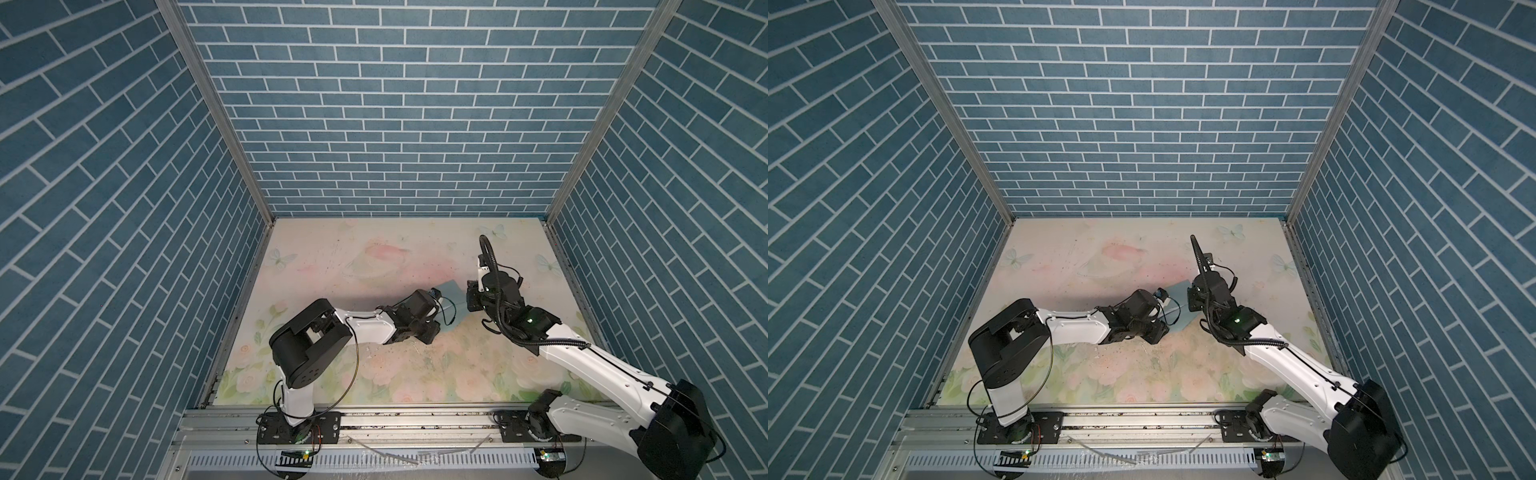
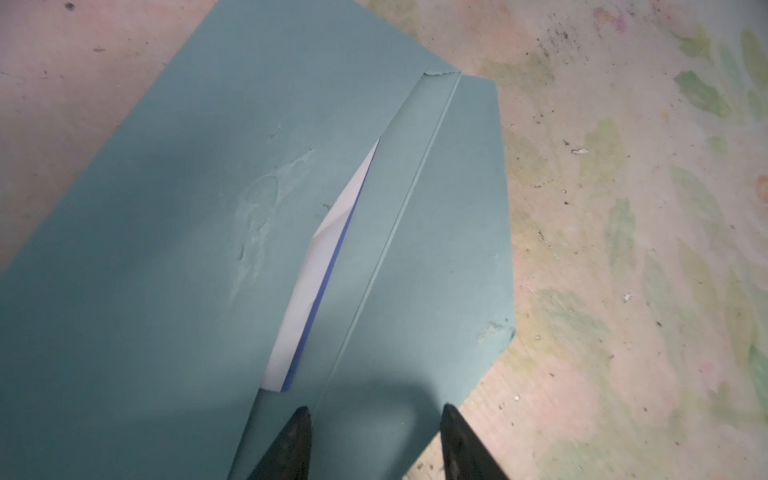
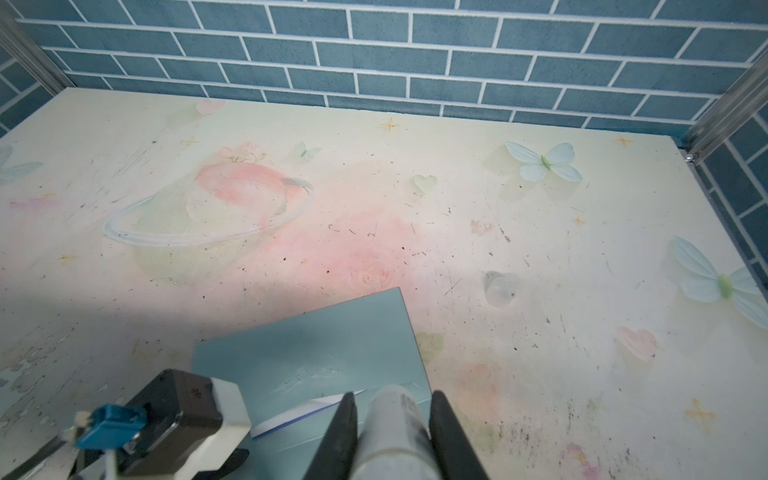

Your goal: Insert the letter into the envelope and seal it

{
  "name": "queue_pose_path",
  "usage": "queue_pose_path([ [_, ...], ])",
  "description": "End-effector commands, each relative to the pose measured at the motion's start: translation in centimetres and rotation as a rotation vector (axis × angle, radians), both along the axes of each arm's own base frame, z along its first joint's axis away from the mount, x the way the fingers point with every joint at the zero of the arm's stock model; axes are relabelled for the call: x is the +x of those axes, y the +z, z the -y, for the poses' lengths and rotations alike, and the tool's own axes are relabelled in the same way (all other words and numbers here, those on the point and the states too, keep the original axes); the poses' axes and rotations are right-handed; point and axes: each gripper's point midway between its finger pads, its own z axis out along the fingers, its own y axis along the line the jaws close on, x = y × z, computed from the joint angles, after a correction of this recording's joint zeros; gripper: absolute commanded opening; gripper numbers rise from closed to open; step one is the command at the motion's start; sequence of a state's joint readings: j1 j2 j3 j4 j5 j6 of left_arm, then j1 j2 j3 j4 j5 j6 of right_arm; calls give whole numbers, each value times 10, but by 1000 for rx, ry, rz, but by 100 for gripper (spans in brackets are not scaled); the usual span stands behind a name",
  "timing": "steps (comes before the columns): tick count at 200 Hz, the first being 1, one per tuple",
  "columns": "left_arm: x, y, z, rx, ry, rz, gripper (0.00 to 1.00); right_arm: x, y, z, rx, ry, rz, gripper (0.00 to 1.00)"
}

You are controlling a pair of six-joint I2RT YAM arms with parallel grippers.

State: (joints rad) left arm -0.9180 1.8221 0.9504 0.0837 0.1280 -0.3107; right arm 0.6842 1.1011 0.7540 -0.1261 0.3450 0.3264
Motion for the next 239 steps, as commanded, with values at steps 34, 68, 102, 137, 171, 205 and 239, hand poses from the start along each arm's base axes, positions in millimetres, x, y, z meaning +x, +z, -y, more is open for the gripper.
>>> queue_pose_path([
  [34,23,55,-12,-160,74,70,47,6,0,-27,130,80,-22,0],
  [68,34,67,-24,-196,116,84,45,11,-5,-43,133,136,-34,0],
  [102,37,66,-25,-207,116,73,38,17,-16,-58,131,180,-79,0],
  [137,34,51,-16,-217,93,25,26,24,-23,-68,128,194,-101,0],
  [171,28,36,-8,-197,66,4,19,29,-25,-69,121,189,-104,0],
  [205,23,21,-4,-166,44,-12,11,30,-28,-68,120,183,-115,0],
  [239,13,6,-7,-118,14,-15,9,30,-33,-71,125,195,-132,0],
])
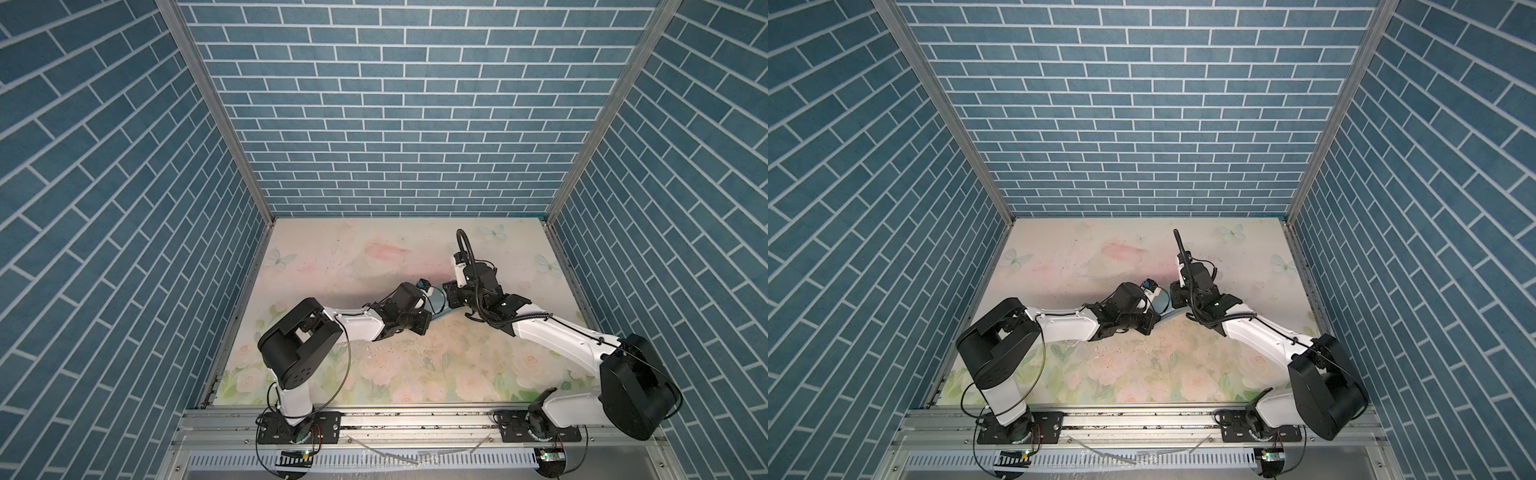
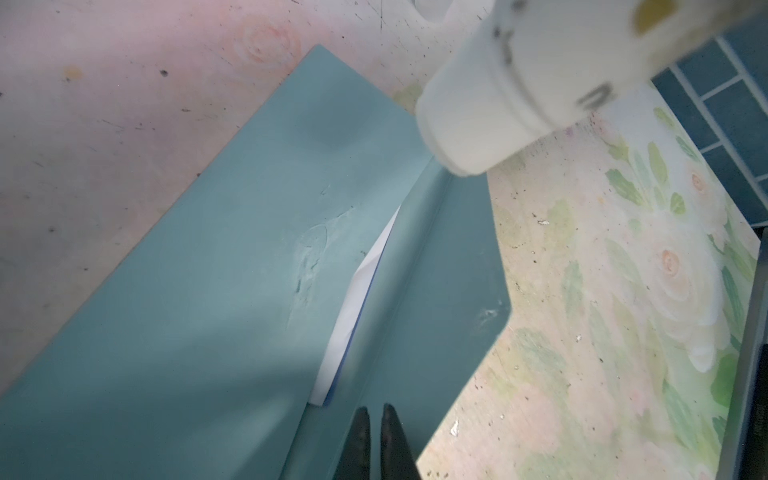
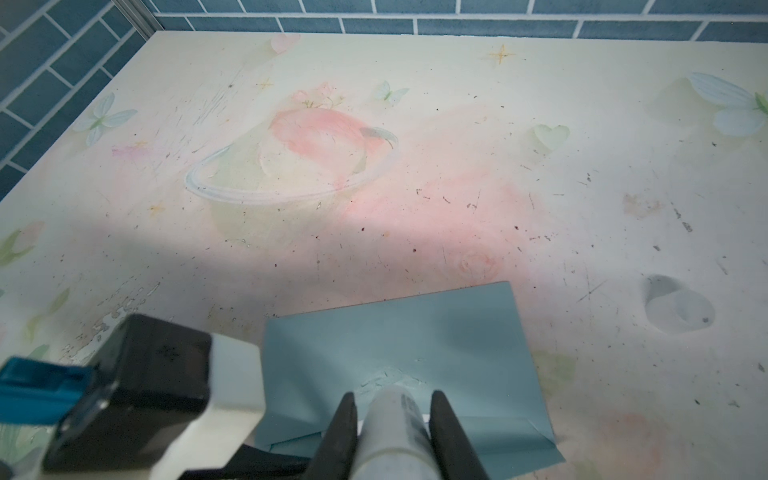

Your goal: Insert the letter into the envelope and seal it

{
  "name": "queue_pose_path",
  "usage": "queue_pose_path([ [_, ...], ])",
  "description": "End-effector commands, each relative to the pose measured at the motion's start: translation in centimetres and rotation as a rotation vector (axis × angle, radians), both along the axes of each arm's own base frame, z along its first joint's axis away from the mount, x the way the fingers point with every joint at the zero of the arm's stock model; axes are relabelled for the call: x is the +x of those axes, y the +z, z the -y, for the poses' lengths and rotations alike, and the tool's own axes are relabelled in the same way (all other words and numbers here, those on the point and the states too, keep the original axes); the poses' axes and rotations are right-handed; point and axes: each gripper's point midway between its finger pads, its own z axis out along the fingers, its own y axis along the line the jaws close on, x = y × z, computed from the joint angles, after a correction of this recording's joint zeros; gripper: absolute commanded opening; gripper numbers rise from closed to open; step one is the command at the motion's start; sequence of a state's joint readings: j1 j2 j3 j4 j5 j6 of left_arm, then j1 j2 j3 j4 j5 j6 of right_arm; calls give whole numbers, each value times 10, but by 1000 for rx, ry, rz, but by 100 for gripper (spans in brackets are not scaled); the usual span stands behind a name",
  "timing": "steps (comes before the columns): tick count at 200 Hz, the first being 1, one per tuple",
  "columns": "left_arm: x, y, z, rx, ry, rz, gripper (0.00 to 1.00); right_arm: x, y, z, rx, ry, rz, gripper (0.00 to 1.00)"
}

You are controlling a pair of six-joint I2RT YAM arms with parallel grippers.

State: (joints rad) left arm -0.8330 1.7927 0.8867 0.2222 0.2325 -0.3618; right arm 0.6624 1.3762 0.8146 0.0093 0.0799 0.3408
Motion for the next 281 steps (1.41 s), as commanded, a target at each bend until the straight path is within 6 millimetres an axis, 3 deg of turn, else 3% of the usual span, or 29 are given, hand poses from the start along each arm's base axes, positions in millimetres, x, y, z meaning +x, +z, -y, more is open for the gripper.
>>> queue_pose_path([
  [1,-7,-8,1,29,-36,11,8,11,17,-10,48,3,24,0],
  [79,-23,-32,-12,70,-36,-6,4,15,0,-24,64,33,-24,0],
  [166,-24,-35,-16,69,-19,-2,2,22,-19,-41,59,88,-48,0],
  [281,-26,-44,-23,72,18,-18,0,17,-40,-56,-55,154,-6,0],
])
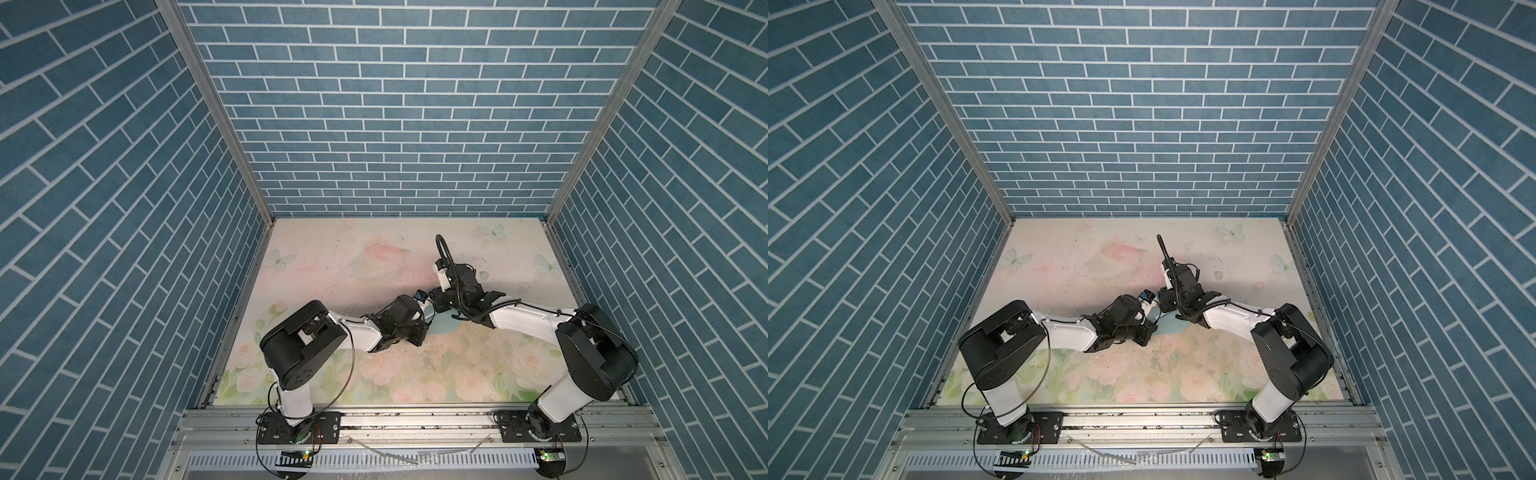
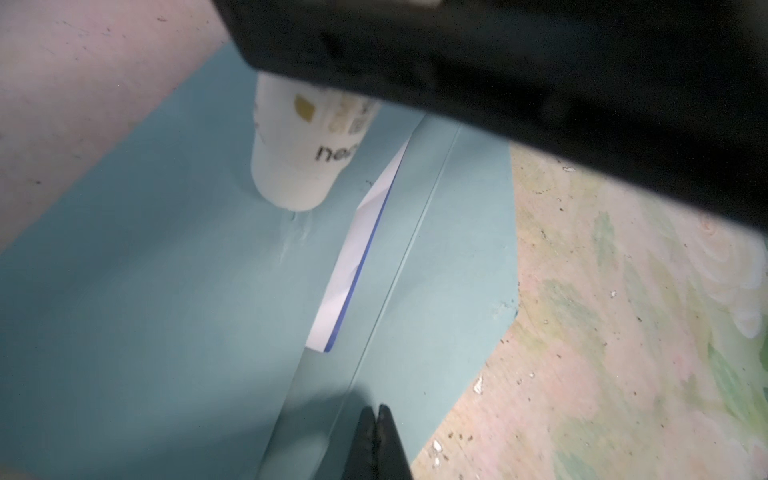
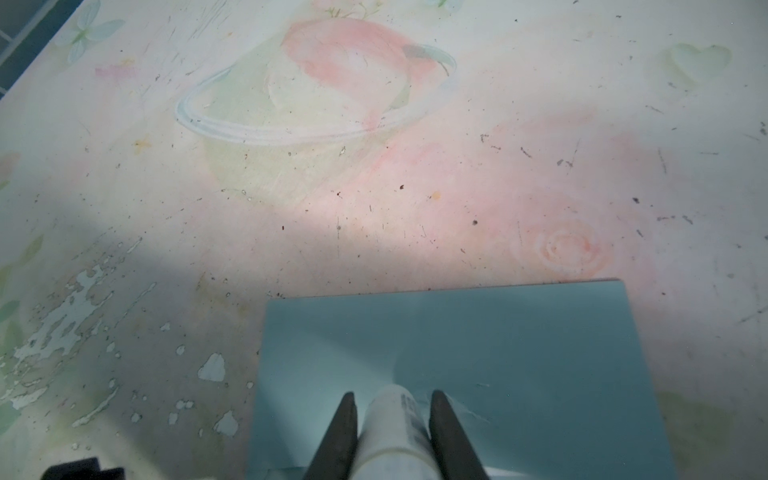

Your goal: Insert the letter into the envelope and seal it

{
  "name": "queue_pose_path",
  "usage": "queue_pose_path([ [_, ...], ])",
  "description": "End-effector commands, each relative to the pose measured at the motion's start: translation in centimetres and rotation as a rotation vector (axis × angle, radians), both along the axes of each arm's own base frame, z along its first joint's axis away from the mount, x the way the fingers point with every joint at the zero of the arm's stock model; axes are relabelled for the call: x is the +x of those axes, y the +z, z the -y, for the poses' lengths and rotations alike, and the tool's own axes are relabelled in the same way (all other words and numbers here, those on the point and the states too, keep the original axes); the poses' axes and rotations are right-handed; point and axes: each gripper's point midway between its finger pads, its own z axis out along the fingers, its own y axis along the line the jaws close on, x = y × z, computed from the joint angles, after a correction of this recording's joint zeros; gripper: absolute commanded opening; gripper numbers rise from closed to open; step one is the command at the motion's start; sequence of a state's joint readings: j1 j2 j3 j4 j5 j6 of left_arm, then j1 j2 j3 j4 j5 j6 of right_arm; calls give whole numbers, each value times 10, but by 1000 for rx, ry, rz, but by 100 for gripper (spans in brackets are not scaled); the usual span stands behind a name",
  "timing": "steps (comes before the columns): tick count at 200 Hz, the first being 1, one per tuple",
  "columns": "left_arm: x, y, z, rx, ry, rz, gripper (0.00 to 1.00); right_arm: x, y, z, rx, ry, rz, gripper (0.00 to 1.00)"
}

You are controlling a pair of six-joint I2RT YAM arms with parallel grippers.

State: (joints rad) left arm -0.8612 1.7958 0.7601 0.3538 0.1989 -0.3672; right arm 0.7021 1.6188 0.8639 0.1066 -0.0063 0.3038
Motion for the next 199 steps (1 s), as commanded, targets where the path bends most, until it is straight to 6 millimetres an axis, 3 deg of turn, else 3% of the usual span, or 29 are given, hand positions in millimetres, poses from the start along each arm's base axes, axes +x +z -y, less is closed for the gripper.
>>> queue_pose_path([
  [1,-7,-19,-13,60,19,-33,0,14,18,-14,-7,27,88,0],
  [80,-5,-23,-18,72,53,-38,0,11,-3,-20,-85,65,87,0],
  [199,-5,-35,-21,113,74,-75,0,13,-19,3,-232,37,86,0],
])
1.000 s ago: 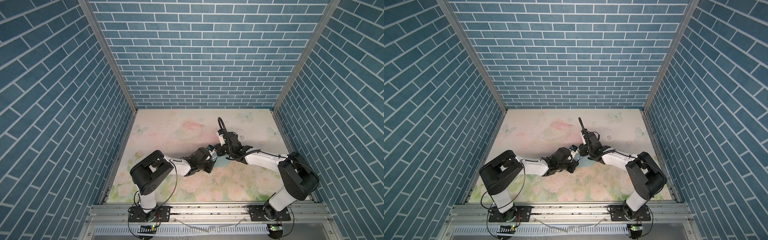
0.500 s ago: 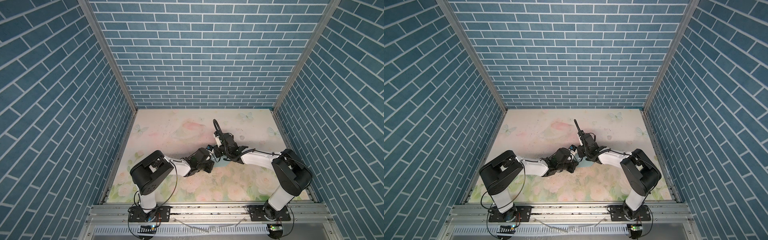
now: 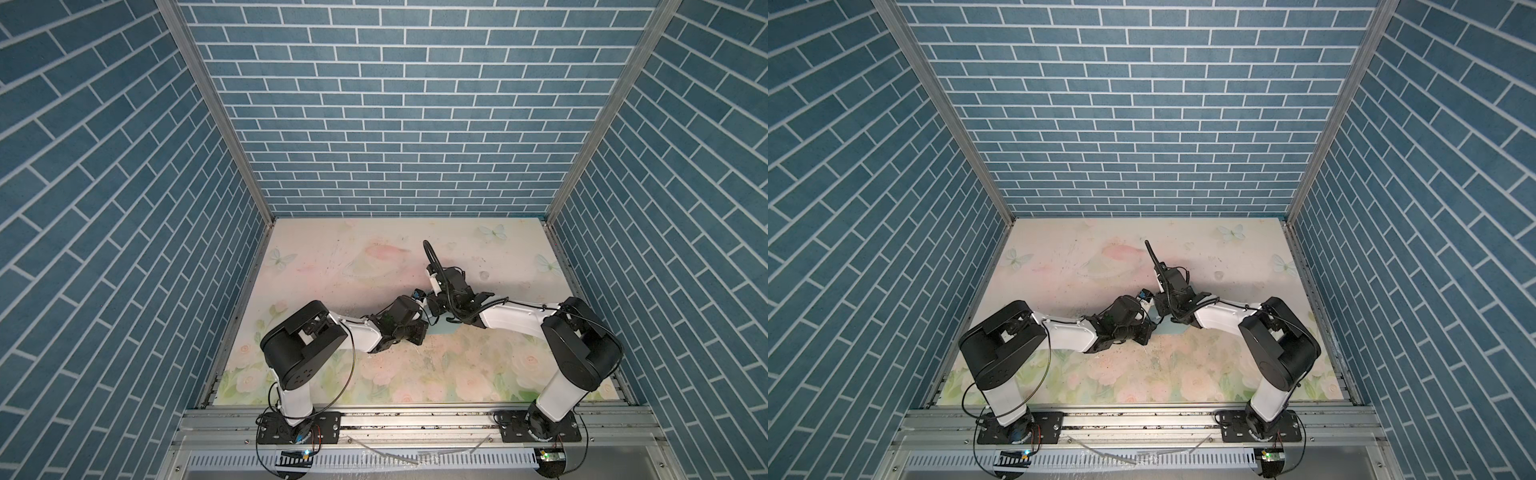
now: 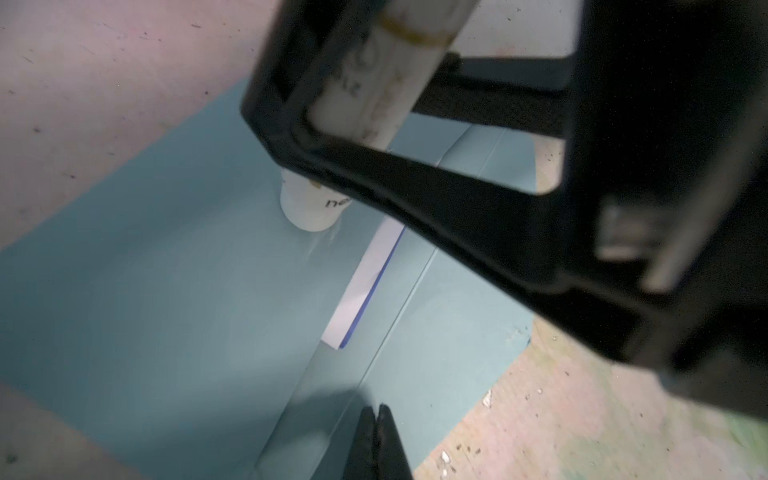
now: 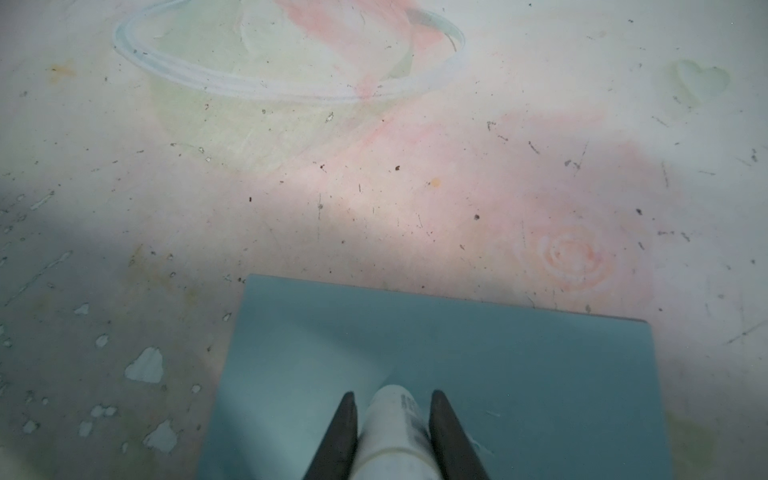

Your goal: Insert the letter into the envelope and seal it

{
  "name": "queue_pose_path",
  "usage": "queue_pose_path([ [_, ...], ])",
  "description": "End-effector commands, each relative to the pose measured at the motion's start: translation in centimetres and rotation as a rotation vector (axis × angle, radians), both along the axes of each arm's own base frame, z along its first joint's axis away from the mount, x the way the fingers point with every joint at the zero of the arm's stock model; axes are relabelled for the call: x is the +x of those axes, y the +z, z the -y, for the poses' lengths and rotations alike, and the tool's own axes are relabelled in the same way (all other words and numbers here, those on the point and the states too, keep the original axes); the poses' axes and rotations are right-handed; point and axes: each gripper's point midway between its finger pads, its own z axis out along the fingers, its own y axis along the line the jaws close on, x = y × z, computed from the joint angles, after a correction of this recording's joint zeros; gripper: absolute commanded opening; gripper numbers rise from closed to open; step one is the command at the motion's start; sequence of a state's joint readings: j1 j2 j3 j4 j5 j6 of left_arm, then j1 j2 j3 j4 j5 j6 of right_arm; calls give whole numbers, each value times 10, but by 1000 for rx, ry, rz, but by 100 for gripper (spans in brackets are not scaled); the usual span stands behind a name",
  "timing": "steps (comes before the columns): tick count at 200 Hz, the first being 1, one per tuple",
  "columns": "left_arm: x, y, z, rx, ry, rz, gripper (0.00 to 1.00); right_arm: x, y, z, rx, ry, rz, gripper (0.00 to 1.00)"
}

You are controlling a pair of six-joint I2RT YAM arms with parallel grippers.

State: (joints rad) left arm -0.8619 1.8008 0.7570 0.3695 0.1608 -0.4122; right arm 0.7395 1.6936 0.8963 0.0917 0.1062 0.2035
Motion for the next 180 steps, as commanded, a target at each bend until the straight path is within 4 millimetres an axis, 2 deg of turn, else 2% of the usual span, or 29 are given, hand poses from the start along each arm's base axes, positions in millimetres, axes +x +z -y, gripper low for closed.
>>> queue_pose_path([
  [1,-11,-34,-19,116,16,-75,0,9,1,3,-79,10,35,0],
  [180,-12,-42,-20,127,34,-104,0,16,-7,32,-151,-48,37,0],
])
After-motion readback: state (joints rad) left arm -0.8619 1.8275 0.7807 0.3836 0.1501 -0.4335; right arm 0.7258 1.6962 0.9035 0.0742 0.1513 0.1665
